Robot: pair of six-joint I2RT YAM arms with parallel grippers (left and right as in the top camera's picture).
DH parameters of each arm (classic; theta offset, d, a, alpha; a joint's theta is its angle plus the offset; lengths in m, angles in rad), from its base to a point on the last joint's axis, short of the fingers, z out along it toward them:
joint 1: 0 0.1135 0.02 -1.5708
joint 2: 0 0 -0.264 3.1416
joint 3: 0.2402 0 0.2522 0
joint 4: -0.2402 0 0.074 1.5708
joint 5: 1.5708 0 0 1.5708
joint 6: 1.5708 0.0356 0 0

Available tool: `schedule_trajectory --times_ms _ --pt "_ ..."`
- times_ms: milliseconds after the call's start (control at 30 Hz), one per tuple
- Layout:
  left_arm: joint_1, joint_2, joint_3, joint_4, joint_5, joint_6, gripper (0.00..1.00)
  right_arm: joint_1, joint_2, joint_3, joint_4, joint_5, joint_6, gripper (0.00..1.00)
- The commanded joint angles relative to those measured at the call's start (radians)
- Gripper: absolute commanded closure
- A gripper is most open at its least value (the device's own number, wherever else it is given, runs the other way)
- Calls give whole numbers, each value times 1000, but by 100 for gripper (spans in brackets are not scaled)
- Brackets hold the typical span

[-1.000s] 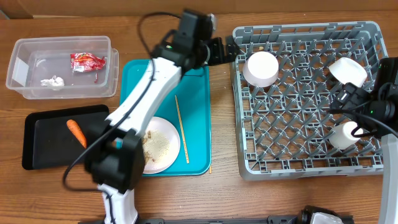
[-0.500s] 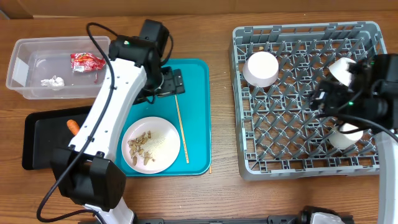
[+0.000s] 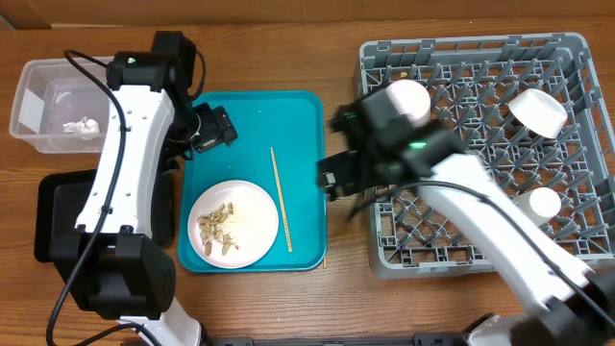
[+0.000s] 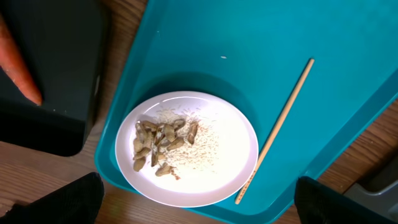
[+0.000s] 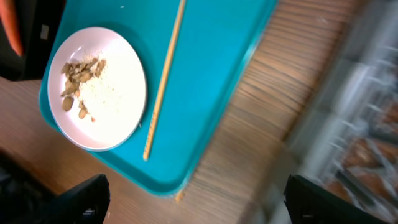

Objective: Sort waste into correct bins and load items into the dishwasher
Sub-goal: 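Reach the right gripper to the teal tray and grasp a wooden chopstick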

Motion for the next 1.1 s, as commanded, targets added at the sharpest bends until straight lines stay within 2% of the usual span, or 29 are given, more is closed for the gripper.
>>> schedule_trajectory --times_ms 0,33,200,333,400,600,733,1067 --pt "12 -3 -3 5 -9 -10 0 78 92 10 75 87 46 11" --pt "12 -3 -3 6 -9 -10 0 107 140 10 126 112 69 16" --pt "12 -3 -3 8 -9 -10 0 164 257 10 280 161 180 27" --pt "11 -3 -3 8 -9 -10 0 177 326 10 385 192 272 48" --pt "11 -3 -3 9 -9 -10 0 177 348 10 411 194 283 51" --pt "11 -3 -3 28 -12 -15 0 191 409 10 444 195 286 51" --pt "15 -3 -3 50 -69 -59 0 213 440 10 458 198 286 50" --pt "181 -3 -3 54 -65 -58 0 229 473 10 455 239 305 50"
